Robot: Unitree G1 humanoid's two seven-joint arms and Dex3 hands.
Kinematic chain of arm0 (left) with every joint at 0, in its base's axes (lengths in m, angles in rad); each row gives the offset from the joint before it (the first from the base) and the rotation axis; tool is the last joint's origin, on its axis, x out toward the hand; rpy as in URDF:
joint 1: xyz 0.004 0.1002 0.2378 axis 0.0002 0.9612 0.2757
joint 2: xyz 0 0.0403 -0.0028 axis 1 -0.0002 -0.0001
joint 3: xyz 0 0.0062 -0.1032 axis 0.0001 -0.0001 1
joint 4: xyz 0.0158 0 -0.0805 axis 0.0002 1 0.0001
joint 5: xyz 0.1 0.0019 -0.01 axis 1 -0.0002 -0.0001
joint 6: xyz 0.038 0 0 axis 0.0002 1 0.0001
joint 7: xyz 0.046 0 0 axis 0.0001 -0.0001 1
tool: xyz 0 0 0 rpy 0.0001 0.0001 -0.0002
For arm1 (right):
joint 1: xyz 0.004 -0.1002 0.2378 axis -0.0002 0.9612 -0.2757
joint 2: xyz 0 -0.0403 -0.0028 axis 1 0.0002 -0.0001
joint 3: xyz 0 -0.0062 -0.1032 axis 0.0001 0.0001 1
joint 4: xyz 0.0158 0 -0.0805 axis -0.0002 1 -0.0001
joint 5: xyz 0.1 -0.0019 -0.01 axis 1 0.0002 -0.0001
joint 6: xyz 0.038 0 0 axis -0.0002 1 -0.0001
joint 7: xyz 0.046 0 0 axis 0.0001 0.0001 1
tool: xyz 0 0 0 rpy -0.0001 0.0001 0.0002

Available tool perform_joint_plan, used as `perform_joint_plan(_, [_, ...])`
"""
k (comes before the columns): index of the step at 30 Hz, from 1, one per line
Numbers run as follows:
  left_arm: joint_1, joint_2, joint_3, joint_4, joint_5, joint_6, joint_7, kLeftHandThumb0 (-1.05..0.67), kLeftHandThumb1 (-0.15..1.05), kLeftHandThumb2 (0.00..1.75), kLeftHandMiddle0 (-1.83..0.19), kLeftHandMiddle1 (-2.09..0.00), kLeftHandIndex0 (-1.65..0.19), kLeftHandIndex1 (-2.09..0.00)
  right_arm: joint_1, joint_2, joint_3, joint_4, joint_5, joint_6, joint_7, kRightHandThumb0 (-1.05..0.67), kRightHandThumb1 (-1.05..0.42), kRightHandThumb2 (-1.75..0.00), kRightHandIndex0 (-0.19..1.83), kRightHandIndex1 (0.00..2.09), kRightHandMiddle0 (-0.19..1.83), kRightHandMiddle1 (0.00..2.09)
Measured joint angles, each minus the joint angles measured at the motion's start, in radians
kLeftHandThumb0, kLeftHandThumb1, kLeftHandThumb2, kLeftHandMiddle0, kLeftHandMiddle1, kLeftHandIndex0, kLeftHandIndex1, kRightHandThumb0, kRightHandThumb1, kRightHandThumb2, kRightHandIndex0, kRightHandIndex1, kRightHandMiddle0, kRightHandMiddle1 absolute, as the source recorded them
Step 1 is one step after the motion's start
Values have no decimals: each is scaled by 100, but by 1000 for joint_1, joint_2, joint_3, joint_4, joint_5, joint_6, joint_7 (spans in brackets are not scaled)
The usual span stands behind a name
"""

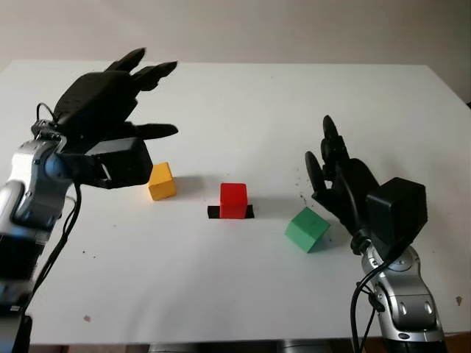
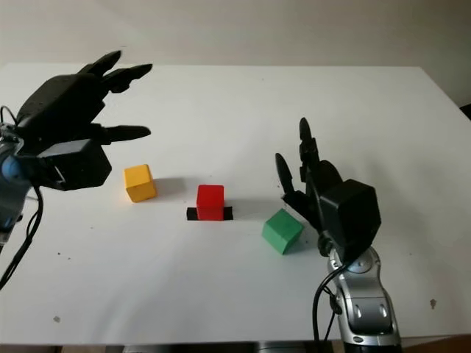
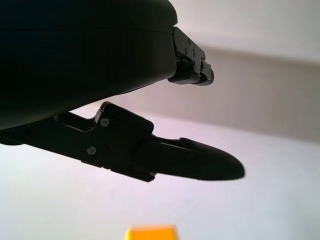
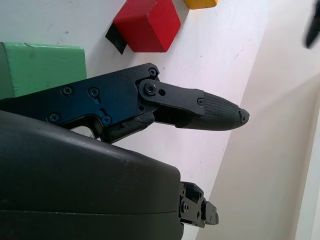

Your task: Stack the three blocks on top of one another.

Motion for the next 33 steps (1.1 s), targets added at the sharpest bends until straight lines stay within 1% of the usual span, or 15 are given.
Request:
perform_joint_plan(2, [8, 0, -9, -12, 3, 34, -32, -97, 105, 25, 2, -4, -19, -5, 0, 0, 2, 5, -1, -6, 1, -73, -105, -63, -19, 3, -18, 5])
perform_joint_plan(9, [3, -12, -59, -10, -5, 81, -139, -97, 105, 11, 9, -4, -16, -4, 0, 0, 5, 8, 0, -10, 1, -73, -105, -62, -19, 4, -17, 6])
perform_joint_plan(13, [-15, -7, -84, 12, -6, 72, -202, -99, 105, 8, 8, -5, -16, -5, 0, 0, 4, 7, 2, -8, 0, -73, -105, -61, -19, 3, -17, 6])
perform_joint_plan(15, [-20, 3, -95, 19, 14, 60, -204, -98, 104, 7, 6, -6, -17, -5, 0, 0, 3, 7, 2, -9, 0, -72, -105, -61, -19, 3, -17, 5])
perform_joint_plan(20, [-23, 8, -134, 39, 106, 53, -194, -92, 103, 5, 7, -5, -18, -6, 0, 1, 3, 8, 6, -25, 0, -71, -105, -61, -19, 4, -17, 5])
perform_joint_plan(25, [-33, 8, -160, 106, 185, 34, -146, -94, 103, 6, 7, -5, -22, -8, 1, 1, 1, 9, 11, -29, 0, -72, -105, -61, -19, 4, -17, 5])
perform_joint_plan(28, [-47, 9, -182, 137, 238, 35, -135, -93, 103, 5, 7, -5, -24, -9, 1, 1, 0, 8, 10, -17, 0, -73, -105, -61, -19, 4, -17, 5])
perform_joint_plan(33, [-57, 13, -212, 143, 333, 66, -134, -92, 104, 6, 7, -6, -31, -12, 1, 1, -1, 9, 11, -21, 0, -71, -105, -61, -19, 4, -17, 5])
